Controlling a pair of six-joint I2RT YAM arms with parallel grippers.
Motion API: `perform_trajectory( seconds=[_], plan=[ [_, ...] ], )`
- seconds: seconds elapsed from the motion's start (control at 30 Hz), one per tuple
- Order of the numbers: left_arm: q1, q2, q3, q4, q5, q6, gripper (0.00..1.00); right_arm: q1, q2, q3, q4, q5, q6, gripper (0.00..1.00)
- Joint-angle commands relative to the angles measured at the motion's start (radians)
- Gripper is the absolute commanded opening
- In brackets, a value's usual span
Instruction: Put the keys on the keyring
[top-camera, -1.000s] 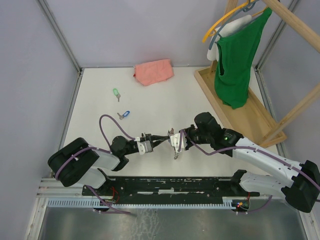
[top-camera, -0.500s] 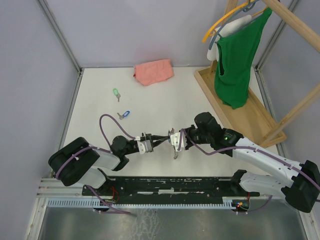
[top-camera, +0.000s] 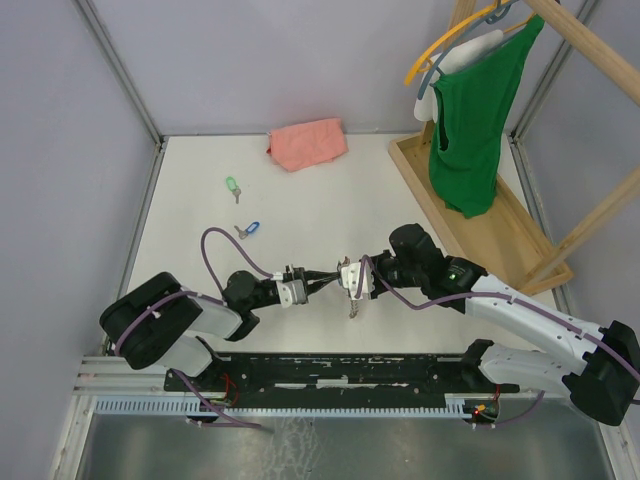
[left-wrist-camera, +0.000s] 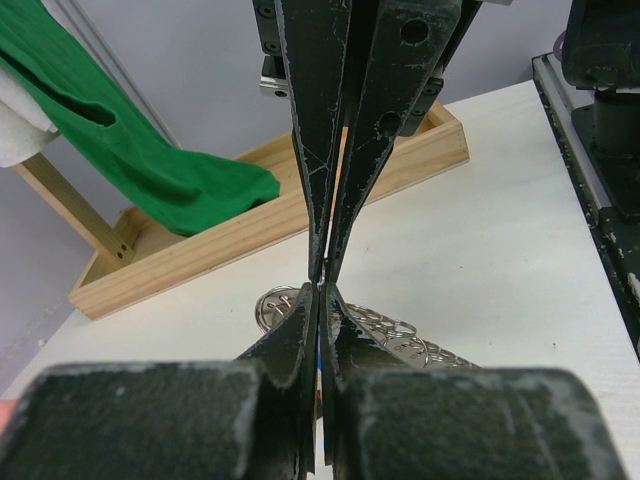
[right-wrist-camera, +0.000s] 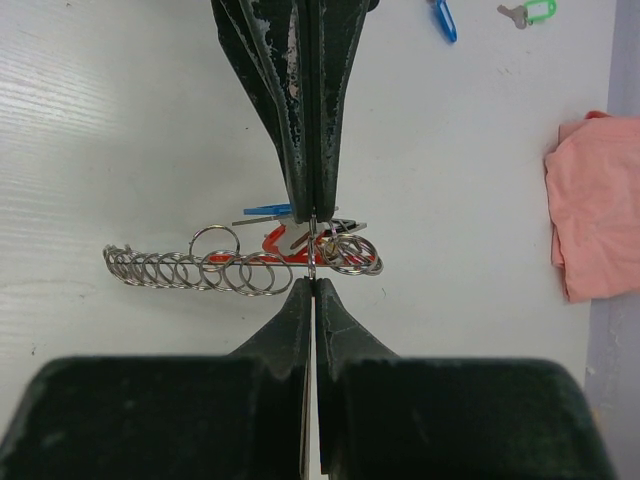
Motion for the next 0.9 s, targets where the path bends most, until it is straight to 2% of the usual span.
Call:
perform_trajectory(
  seconds=[0.0, 0.87],
  plan=[
    [-0.012, 0.014, 0.036, 0.199, -0.006, -0.014, 0.03, 0.010, -0.024, 0.029, 0.090, -0.085, 0.016, 0.01],
    [-0.022, 0.029, 0.044, 0.200, -0.015, -0.046, 0.03, 0.012, -0.032, 0.015, 0.159, -0.120, 0.053, 0.01]
  ],
)
